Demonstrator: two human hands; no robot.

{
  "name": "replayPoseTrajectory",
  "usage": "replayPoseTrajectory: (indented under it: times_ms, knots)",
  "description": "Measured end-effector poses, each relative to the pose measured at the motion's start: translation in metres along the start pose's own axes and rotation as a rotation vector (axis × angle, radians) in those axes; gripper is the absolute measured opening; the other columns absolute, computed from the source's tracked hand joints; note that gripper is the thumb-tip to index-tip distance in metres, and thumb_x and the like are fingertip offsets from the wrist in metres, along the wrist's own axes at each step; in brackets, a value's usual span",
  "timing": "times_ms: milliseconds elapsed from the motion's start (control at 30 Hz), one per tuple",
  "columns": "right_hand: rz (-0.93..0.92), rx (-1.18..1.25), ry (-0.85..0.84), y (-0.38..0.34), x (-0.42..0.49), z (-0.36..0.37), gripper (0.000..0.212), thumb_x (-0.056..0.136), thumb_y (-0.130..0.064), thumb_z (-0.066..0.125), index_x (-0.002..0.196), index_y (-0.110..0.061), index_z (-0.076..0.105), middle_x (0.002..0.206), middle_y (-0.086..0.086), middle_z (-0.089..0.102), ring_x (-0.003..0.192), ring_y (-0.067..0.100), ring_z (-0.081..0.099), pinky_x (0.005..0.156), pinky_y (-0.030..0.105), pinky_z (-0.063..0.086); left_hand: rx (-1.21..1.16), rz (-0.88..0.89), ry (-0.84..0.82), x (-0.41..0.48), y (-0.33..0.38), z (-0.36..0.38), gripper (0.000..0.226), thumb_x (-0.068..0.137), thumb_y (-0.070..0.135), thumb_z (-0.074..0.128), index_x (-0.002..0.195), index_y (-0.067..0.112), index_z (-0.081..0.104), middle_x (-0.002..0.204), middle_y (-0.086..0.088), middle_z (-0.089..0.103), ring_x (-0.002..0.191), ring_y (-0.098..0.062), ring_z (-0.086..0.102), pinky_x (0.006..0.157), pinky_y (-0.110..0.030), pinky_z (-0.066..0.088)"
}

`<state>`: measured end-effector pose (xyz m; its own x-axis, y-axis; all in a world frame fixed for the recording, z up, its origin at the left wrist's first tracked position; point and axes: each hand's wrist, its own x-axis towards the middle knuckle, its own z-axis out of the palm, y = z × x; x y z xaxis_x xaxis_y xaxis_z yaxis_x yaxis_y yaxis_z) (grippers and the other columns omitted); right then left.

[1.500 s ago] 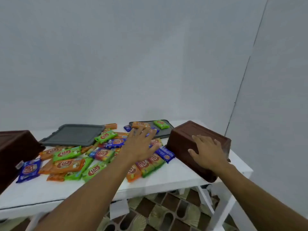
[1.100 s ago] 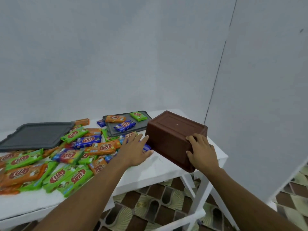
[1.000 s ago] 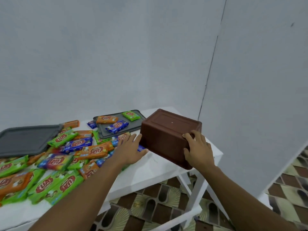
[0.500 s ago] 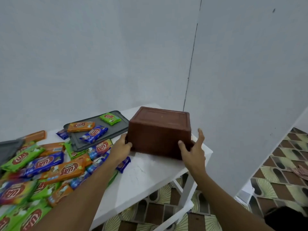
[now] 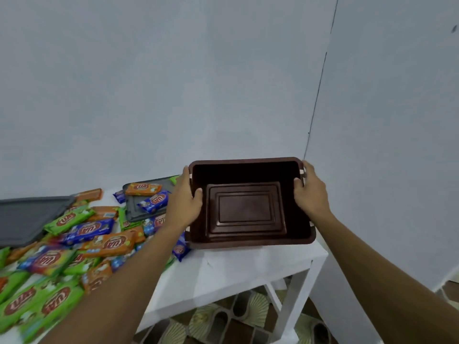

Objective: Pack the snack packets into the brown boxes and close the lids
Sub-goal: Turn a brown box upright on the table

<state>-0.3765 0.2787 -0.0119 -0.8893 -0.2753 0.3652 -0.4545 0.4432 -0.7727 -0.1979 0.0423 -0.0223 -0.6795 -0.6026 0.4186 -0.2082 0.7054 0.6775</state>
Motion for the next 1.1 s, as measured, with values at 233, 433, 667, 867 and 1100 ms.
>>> replayPoseTrajectory:
  times_ms: [233, 433, 667, 867, 1100]
  knots:
    - [-0.181, -0.345, -0.382, 0.038, 0.024, 0.022, 0.065, 0.094, -0.034, 0.054, 0.151, -0.019, 0.026, 0.153, 0.011, 0.030, 0.135, 0.031, 0.036, 0.107, 0.044, 0.038, 0.422, -0.124, -0.054, -0.014, 0.007, 0.024, 0.076, 0.095, 0.039, 0.052, 0.153, 0.010, 0.014, 0.159, -0.009, 0.012, 0.136, -0.032, 0.037, 0.095, -0.043, 0.046]
    - [-0.365, -0.595, -0.513, 0.042, 0.040, 0.038, 0.079, 0.093, -0.056, 0.046, 0.155, -0.024, 0.010, 0.163, 0.010, -0.001, 0.149, 0.027, 0.001, 0.118, 0.049, 0.017, 0.630, -0.031, -0.158, -0.003, 0.000, 0.032, 0.079, 0.095, 0.052, 0.045, 0.154, 0.012, 0.012, 0.161, -0.008, 0.015, 0.149, -0.023, 0.009, 0.121, -0.045, 0.010]
    - [-0.362, -0.700, -0.629, 0.044, 0.056, 0.054, 0.088, 0.087, -0.066, 0.045, 0.155, -0.029, 0.004, 0.163, 0.005, -0.002, 0.149, 0.023, -0.003, 0.117, 0.057, 0.013, 0.650, -0.057, -0.224, 0.010, -0.008, 0.037, 0.082, 0.091, 0.062, 0.044, 0.154, 0.016, 0.016, 0.162, -0.006, 0.012, 0.146, -0.027, 0.018, 0.120, -0.044, 0.015]
    - [-0.437, -0.737, -0.579, 0.036, 0.049, 0.050, 0.081, 0.088, -0.064, 0.045, 0.153, -0.032, 0.010, 0.161, 0.006, 0.014, 0.148, 0.027, 0.006, 0.113, 0.064, 0.008, 0.545, -0.060, -0.159, 0.009, -0.011, 0.037, 0.074, 0.092, 0.057, 0.050, 0.151, 0.018, 0.028, 0.160, -0.005, 0.021, 0.143, -0.028, 0.027, 0.118, -0.048, 0.021]
    - [-0.677, -0.585, -0.481, 0.007, 0.029, 0.050, 0.051, 0.093, -0.046, 0.049, 0.140, -0.028, 0.043, 0.125, -0.004, 0.062, 0.119, 0.018, 0.053, 0.110, 0.047, 0.031, -0.076, -0.185, -0.070, -0.008, -0.033, -0.019, 0.041, 0.095, 0.024, 0.059, 0.135, 0.021, 0.051, 0.145, 0.003, 0.044, 0.132, -0.013, 0.041, 0.107, -0.033, 0.036]
